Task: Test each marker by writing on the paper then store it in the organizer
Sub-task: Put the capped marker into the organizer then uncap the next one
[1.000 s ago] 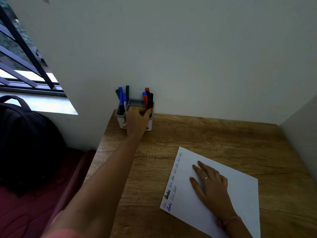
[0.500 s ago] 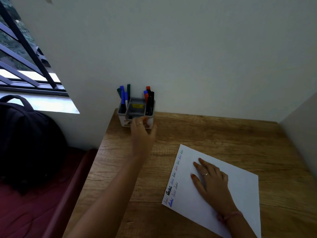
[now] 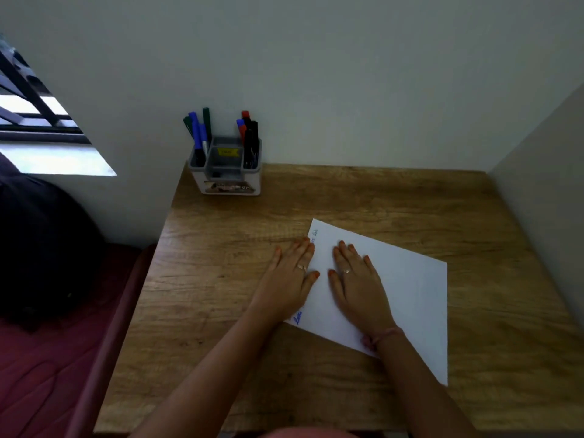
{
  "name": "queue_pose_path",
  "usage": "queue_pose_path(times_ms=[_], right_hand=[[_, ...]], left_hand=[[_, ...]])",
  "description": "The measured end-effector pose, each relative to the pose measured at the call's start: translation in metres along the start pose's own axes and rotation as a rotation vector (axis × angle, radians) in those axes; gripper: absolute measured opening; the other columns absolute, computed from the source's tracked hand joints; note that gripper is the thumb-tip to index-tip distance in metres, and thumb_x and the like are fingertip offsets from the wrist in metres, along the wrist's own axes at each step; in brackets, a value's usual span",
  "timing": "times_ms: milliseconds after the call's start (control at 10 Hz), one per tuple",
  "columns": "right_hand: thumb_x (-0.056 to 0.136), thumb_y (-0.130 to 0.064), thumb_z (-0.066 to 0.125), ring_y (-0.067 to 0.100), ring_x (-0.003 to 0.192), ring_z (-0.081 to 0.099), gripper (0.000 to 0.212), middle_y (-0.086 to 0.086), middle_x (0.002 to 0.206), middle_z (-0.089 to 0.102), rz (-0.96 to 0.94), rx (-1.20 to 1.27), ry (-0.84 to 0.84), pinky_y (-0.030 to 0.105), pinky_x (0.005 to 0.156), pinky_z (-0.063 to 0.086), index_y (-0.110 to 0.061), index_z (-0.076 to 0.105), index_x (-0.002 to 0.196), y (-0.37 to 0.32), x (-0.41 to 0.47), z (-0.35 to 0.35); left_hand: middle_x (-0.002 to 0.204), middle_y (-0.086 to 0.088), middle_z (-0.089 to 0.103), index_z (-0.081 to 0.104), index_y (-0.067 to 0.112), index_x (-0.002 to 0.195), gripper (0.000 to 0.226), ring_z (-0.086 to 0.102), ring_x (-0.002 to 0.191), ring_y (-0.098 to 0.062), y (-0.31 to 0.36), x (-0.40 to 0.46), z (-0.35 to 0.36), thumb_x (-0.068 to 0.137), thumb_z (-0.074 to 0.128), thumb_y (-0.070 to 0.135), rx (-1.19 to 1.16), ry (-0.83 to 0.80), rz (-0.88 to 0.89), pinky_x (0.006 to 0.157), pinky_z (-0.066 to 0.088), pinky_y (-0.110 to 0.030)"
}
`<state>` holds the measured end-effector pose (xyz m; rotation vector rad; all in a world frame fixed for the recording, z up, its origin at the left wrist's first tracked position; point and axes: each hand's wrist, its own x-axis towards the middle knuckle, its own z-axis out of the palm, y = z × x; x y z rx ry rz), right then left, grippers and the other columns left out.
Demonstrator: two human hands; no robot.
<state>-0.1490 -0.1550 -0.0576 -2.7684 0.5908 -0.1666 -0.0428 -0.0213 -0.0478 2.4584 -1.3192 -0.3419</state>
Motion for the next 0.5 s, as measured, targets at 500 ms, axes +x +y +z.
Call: queue_pose_path(times_ms=[500], right_hand=[[0.094,-0.044,0.016,0.015,0.143,0.014,0.06,0.002,0.154,0.021,0.011,0.121,0.04,0.032,0.114,-0.001,-0.015,0.021,0.146,-0.001,0.006,-0.009]], left_hand=[[0.157,-0.001,0.014,0.021,0.014,0.147,0.048,0.004,0.144,-0.012,-0.009,0.006,-0.016,0.102,0.028,0.029,-0.218,0.172,-0.078,0.116,-0.002,-0.029]])
